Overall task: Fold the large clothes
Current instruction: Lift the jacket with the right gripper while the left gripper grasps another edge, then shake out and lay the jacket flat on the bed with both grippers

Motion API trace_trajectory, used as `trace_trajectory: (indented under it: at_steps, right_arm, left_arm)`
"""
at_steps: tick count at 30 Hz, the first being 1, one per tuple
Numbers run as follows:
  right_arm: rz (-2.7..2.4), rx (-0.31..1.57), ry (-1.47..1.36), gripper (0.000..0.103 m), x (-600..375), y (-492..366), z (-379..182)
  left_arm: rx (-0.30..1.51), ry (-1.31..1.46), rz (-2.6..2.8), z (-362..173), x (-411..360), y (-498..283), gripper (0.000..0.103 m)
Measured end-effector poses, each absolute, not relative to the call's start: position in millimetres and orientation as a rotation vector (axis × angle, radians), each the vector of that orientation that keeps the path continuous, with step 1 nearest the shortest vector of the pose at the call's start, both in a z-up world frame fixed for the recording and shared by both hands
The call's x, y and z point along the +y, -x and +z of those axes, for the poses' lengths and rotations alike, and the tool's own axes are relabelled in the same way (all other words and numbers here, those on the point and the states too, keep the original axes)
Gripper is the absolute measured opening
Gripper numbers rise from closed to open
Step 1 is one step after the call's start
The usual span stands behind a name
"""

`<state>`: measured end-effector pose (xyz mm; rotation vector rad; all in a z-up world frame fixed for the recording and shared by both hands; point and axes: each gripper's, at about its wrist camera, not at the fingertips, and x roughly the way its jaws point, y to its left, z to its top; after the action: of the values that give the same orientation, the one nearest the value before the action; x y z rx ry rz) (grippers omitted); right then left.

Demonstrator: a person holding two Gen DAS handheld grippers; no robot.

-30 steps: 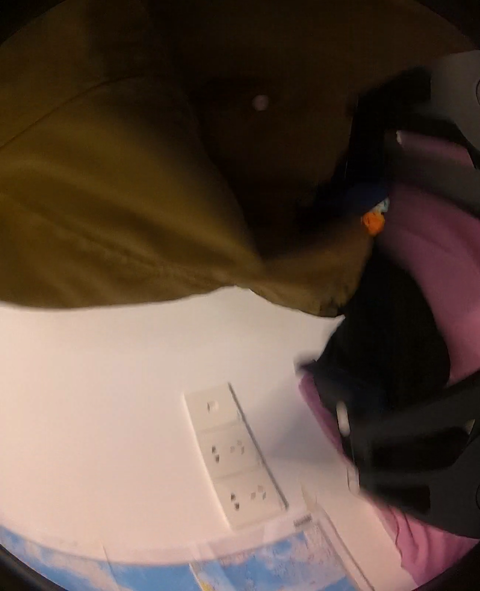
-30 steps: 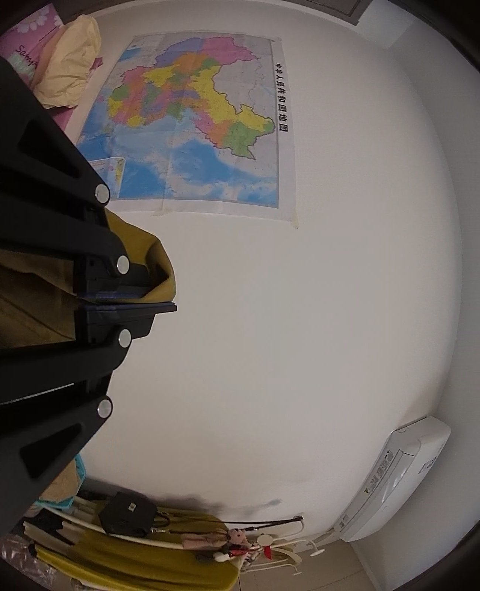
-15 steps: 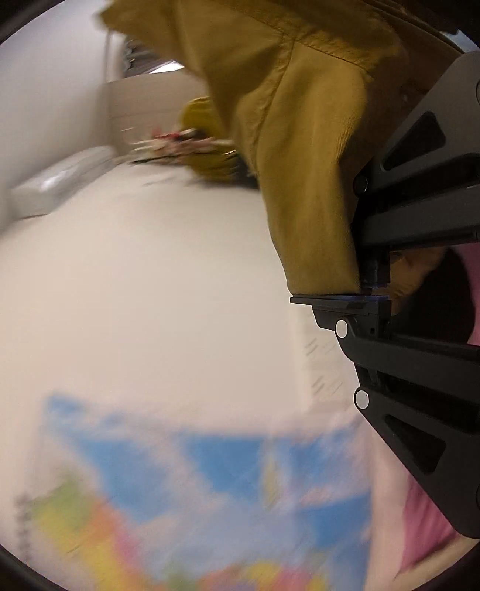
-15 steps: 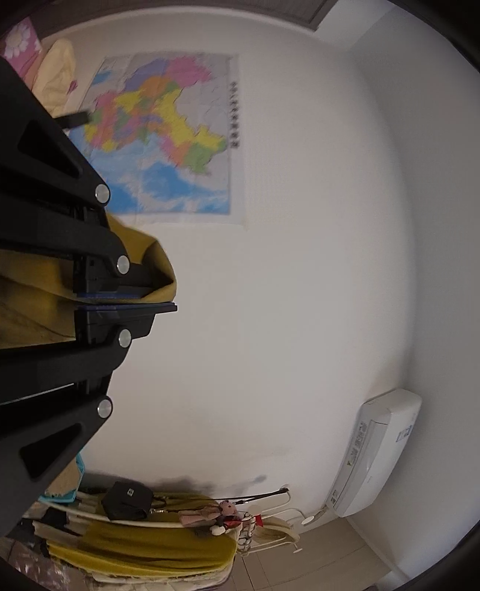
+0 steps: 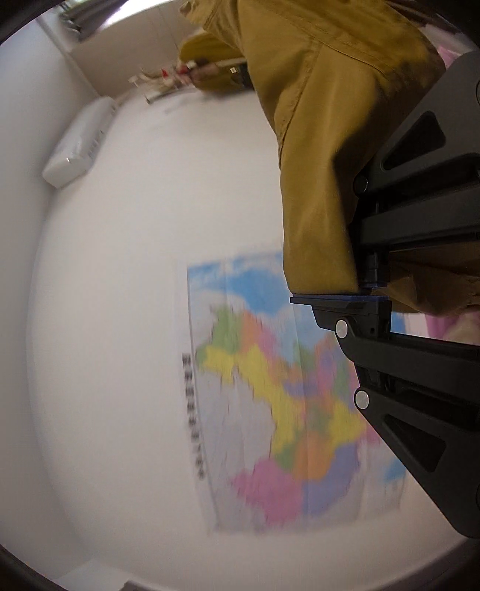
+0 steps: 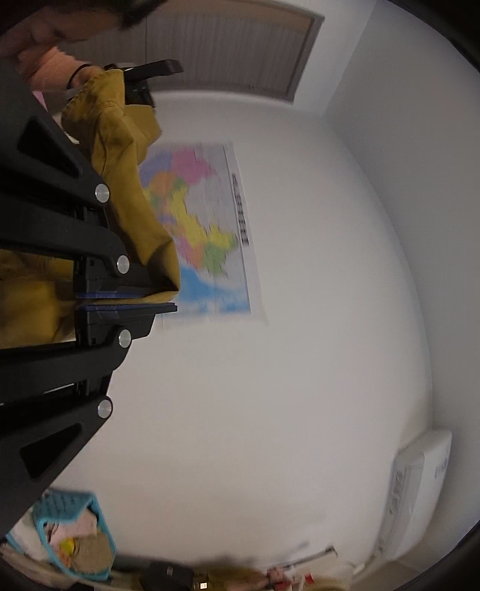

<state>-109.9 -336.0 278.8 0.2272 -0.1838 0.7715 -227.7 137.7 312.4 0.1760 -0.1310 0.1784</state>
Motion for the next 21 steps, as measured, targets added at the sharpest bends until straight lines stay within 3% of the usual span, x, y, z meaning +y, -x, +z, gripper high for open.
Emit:
trace_trajectory:
  at_steps: [6,10,15,21]
  right_arm:
    - [0.879,-0.084,-0.290,0.003,-290,45,273]
    - [0.903,0.084,-0.294,0.003,-230,-40,250]
    - [0.891,0.411,-0.256,0.003,-118,-171,163]
    - [0.794,0.734,-0.049,0.003,3,-253,36]
  left_arm:
    - [-0.038,-0.236,0.401,316,152,227,0.003]
    - [0.120,-0.195,0.472,288,189,161,0.003]
    - [0.452,-0.130,0.515,183,242,42,0.003]
    - [0.819,-0.041,0.499,35,291,-65,0.004]
